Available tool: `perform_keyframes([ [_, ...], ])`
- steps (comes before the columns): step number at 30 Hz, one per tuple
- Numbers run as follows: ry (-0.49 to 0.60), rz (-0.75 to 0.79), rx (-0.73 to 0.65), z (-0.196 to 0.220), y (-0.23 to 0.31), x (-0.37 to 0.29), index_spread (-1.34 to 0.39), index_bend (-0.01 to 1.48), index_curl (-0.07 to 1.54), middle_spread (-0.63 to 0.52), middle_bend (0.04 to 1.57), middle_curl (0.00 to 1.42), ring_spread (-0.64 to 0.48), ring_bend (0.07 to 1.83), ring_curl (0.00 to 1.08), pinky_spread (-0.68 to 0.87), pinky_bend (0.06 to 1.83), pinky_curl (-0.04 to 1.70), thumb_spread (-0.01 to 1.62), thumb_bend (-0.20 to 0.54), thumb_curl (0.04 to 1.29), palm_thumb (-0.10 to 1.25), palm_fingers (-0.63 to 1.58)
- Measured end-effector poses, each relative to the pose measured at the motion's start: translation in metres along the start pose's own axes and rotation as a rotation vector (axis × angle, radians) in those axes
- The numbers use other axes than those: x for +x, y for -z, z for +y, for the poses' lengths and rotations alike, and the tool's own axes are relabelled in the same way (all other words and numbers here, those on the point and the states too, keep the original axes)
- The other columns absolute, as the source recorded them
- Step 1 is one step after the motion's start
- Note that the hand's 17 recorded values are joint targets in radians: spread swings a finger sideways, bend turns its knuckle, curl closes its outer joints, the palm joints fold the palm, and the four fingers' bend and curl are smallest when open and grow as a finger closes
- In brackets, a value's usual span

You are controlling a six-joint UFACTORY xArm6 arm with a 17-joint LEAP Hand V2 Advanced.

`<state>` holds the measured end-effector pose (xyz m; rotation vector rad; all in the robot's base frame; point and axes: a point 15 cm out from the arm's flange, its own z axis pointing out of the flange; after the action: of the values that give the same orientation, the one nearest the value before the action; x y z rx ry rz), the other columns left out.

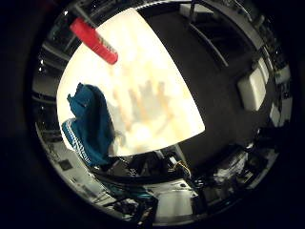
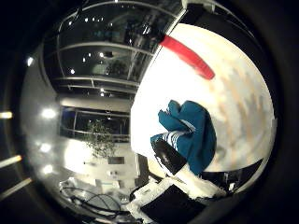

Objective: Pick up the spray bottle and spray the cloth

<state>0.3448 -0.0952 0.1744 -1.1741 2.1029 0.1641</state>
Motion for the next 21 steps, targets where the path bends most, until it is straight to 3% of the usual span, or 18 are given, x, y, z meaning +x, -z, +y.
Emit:
perform_keyframes([
  [7,-0.099,-0.065,0.02,-0.003,-0.025,0.024,-0.11,0.14,0.25,0.24,0.19,0.32,0.27,0.39,0.23,0.42,0.49,0.31,1.03,-0.035,0.3,0.44,-0.04],
  [15,-0.152,-0.1,0.034,-0.034,-0.043,0.033,-0.14,0.14,0.22,0.25,0.16,0.26,0.28,0.34,0.23,0.41,0.47,0.32,0.95,-0.036,0.28,0.33,-0.1],
  [21,-0.11,-0.13,0.034,-0.058,-0.055,0.011,-0.16,0.13,0.2,0.25,0.16,0.23,0.29,0.32,0.24,0.41,0.47,0.31,0.88,-0.041,0.28,0.23,-0.1],
])
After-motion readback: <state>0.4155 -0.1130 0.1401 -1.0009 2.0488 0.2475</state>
